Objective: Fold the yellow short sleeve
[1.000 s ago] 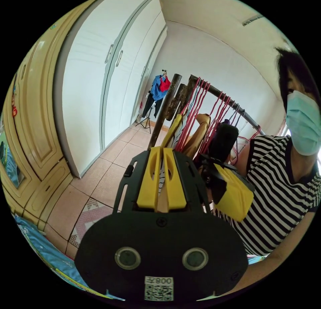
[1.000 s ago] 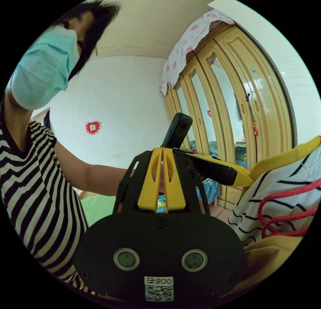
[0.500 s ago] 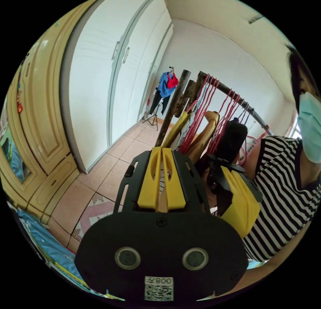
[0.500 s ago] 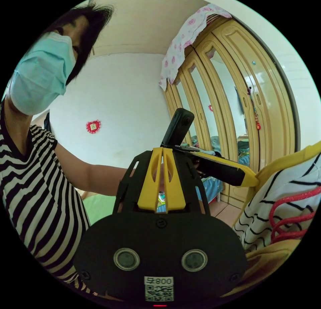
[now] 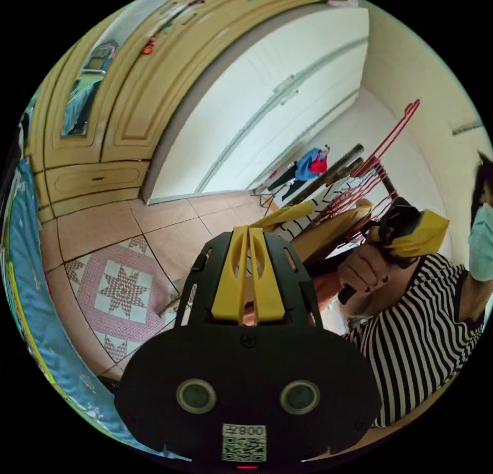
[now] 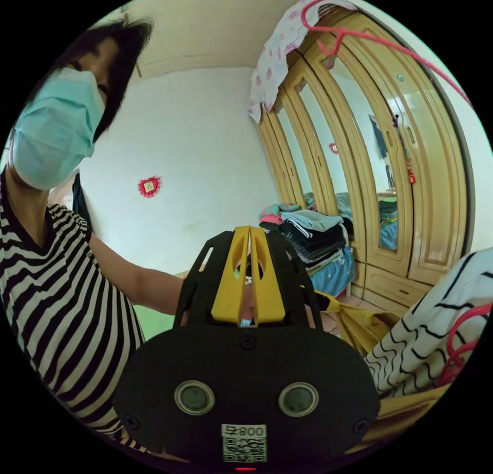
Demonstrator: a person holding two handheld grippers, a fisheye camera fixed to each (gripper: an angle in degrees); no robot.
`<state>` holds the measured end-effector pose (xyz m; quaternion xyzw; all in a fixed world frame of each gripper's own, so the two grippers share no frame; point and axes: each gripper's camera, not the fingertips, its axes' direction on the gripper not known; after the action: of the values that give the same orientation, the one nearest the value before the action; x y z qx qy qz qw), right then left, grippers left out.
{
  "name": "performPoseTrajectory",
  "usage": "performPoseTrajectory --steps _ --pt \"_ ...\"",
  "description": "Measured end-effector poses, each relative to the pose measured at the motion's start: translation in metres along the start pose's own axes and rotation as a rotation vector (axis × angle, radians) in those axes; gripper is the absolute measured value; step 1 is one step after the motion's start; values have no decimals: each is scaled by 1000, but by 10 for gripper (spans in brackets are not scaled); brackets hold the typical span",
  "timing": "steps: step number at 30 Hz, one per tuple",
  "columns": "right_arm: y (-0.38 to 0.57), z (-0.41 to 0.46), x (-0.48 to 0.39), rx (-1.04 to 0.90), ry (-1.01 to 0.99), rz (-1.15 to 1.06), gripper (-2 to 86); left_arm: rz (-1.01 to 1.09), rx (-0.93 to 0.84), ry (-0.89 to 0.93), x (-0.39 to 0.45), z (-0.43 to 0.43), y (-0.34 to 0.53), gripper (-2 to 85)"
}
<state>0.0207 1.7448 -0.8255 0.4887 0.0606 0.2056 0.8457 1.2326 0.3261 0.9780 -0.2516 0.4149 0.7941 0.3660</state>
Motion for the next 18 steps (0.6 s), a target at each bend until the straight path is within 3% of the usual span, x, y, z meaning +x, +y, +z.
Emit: performPoseTrajectory --steps 7,18 --pt "6 47 -12 -92 -37 9 1 -8 -2 -81 46 -31 -29 -1" --pt "11 95 -42 -119 -27 2 1 51 -75 13 149 -35 -89 0"
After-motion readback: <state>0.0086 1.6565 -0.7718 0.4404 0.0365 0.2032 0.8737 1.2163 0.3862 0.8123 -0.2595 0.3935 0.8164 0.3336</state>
